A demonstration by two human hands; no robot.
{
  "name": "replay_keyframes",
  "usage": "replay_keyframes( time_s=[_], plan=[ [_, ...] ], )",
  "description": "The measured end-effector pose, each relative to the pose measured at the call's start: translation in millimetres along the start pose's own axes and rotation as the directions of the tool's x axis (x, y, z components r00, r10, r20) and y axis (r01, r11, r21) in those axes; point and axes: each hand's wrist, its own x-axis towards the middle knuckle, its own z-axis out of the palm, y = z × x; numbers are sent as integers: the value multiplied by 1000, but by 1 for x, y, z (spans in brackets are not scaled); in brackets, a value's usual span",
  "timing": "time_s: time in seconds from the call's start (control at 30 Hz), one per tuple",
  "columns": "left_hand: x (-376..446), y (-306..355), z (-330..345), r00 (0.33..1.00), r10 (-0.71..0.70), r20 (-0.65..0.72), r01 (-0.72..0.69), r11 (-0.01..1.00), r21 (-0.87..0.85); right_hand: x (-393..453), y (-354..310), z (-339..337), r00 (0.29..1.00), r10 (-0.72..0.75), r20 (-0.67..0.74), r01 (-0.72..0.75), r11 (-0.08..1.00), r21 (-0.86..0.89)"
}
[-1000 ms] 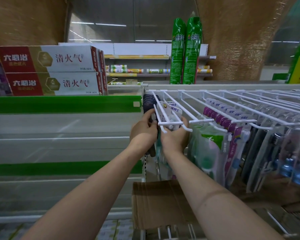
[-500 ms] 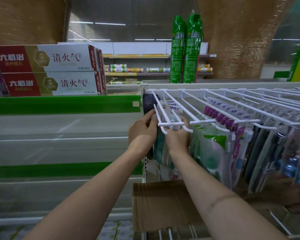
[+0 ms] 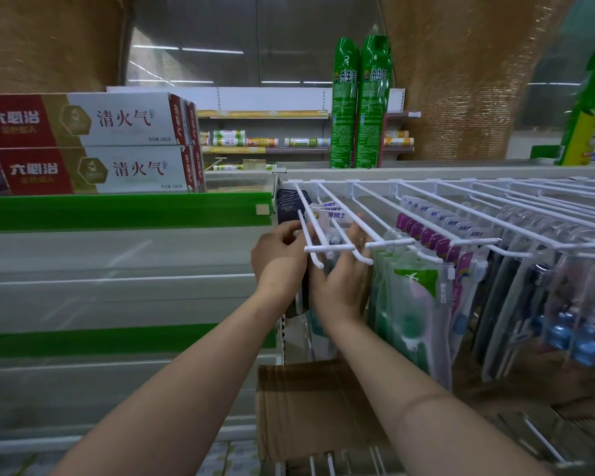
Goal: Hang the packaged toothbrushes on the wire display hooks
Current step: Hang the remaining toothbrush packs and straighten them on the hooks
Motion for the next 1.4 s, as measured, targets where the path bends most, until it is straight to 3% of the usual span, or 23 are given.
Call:
replay_keyframes(
  time_s=[0.2,0.5,0.77,0.9,1.0,1.17,1.27,1.4],
  plan=[
    [7,-9,2,1000,-4,5,4,1000,-17,13,-10,0,992,118,54,-112,988,-108],
    [20,-25,-3,1000,16,-2,-16,999,49,20,-11,18,970,241,17,-240,970,-43],
    [19,-30,-2,999,39,-1,-39,999,19,17,-7,22,972,232,-36,-234,970,-69],
    [13,-26,-5,998,52,23,-53,998,46,9,-2,22,979,201,-22,-201,980,10],
    [7,-22,-7,998,61,11,-61,996,71,11,1,22,964,260,54,-264,959,104],
    [2,-16,-7,996,83,-21,-80,990,113,26,-10,8,896,359,261,-440,793,421],
    [0,-16,-5,996,89,-20,-86,989,124,31,-11,0,872,394,292,-489,736,468],
    [-3,-16,-1,997,68,-24,-65,993,103,30,-7,-2,867,394,305,-493,768,410]
  ],
)
